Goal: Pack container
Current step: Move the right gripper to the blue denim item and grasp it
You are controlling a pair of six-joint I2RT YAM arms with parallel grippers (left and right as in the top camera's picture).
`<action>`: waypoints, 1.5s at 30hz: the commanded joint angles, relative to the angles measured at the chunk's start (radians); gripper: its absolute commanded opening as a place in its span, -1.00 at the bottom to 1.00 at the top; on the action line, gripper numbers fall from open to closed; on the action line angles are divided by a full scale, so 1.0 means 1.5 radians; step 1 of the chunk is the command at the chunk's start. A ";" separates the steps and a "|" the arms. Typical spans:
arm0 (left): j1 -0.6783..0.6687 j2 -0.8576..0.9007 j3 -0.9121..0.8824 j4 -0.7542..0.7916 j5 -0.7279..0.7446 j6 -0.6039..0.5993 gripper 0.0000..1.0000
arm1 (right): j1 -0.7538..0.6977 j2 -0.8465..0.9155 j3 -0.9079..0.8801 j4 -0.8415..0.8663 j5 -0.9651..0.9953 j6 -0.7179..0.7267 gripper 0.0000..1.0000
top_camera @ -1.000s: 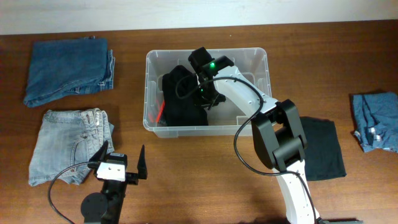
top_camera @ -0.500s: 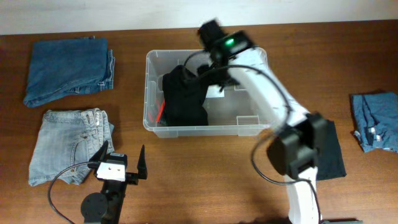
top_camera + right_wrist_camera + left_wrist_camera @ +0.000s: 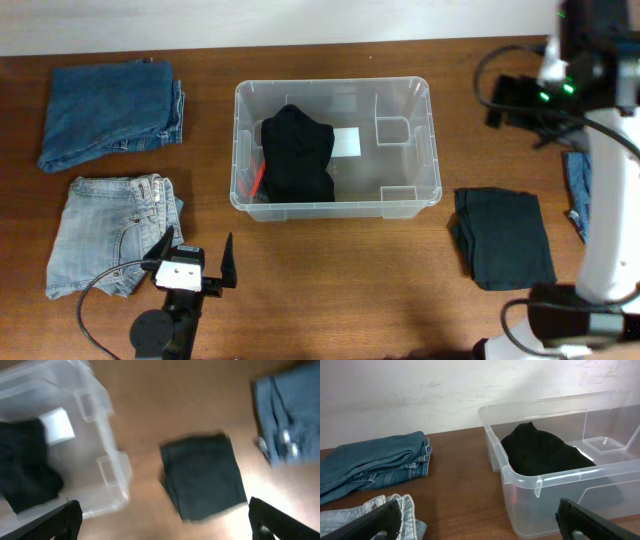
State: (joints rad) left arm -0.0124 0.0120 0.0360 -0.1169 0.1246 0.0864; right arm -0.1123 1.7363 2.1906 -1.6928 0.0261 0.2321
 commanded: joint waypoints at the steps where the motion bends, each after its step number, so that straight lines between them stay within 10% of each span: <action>1: 0.003 -0.003 -0.003 -0.001 0.009 0.006 0.99 | -0.093 -0.054 -0.082 0.000 0.003 -0.010 0.97; 15: 0.003 -0.003 -0.003 -0.001 0.009 0.006 0.99 | -0.469 -0.041 -0.363 0.287 -0.133 0.138 0.97; 45: 0.003 -0.003 -0.003 -0.001 0.009 0.006 0.99 | -0.572 0.187 -0.431 0.501 -0.105 0.181 0.97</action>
State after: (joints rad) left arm -0.0124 0.0120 0.0360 -0.1169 0.1246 0.0868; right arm -0.9695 1.9663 1.5517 -0.9577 -0.1406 0.5148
